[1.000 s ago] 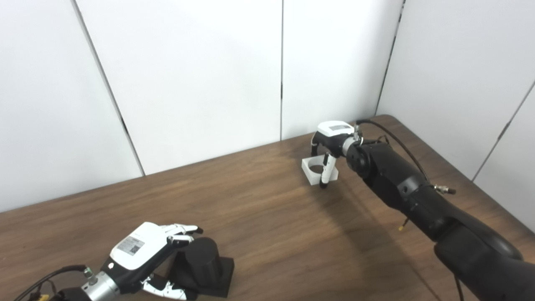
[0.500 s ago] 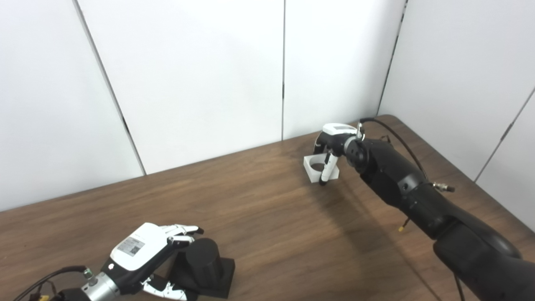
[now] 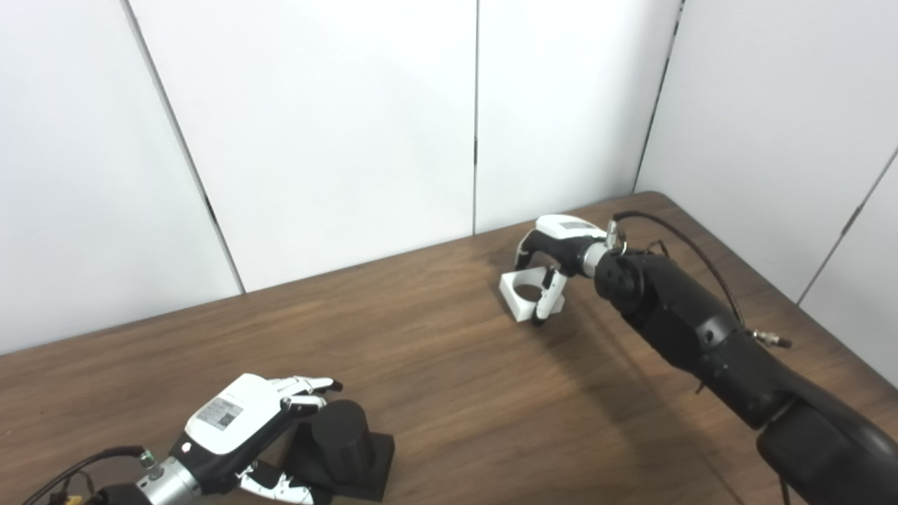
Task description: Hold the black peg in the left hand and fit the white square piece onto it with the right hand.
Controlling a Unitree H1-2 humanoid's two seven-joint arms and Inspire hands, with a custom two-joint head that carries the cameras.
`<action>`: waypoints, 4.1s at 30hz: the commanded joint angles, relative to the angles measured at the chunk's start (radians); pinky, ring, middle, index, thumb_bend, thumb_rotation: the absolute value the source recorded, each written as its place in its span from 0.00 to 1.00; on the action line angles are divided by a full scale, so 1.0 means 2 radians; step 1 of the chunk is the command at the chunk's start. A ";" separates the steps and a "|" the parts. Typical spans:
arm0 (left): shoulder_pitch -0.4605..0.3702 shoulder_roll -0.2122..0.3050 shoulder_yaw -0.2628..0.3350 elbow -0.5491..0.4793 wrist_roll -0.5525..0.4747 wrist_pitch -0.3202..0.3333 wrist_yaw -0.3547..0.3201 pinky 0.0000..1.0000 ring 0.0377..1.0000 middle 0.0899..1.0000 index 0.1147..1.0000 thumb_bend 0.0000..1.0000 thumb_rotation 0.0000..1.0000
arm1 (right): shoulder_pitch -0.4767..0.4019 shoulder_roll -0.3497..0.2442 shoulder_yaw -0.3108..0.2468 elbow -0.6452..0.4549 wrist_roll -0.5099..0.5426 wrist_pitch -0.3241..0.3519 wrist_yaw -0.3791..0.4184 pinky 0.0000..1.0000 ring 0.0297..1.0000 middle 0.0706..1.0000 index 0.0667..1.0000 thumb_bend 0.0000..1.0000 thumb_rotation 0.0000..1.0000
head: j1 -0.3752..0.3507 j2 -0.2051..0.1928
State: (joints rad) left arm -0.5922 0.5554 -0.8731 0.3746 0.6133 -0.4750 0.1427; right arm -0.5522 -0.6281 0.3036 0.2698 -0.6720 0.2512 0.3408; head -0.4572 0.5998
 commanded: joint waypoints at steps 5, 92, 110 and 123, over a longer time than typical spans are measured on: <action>0.025 0.014 -0.020 0.014 0.031 0.003 -0.042 0.68 0.82 0.86 0.43 0.52 0.06 | -0.019 -0.016 -0.014 -0.070 -0.021 -0.027 -0.026 0.81 0.85 0.74 0.44 0.52 0.13 | 0.011 0.005; 0.035 -0.078 0.064 0.009 0.082 0.024 -0.127 0.72 0.86 0.92 0.43 0.52 0.07 | 0.030 0.081 0.017 -0.338 0.087 -0.073 0.149 0.69 0.80 0.74 0.44 0.52 0.13 | 0.222 0.078; 0.040 -0.081 0.068 -0.001 0.084 0.028 -0.134 0.70 0.85 0.92 0.43 0.52 0.07 | 0.033 0.099 0.019 -0.311 0.079 -0.068 0.144 0.69 0.80 0.74 0.44 0.52 0.13 | 0.226 0.081; 0.042 -0.083 0.069 -0.005 0.084 0.033 -0.141 0.71 0.86 0.93 0.43 0.52 0.07 | 0.031 0.122 0.029 -0.282 0.075 -0.074 0.132 0.67 0.80 0.75 0.44 0.52 0.13 | 0.226 0.083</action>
State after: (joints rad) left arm -0.5447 0.4000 -0.6894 0.3423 0.7051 -0.4203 -0.0530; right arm -0.4532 -0.3954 0.3686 -0.2884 -0.5233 0.1383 0.6351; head -0.0046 0.7655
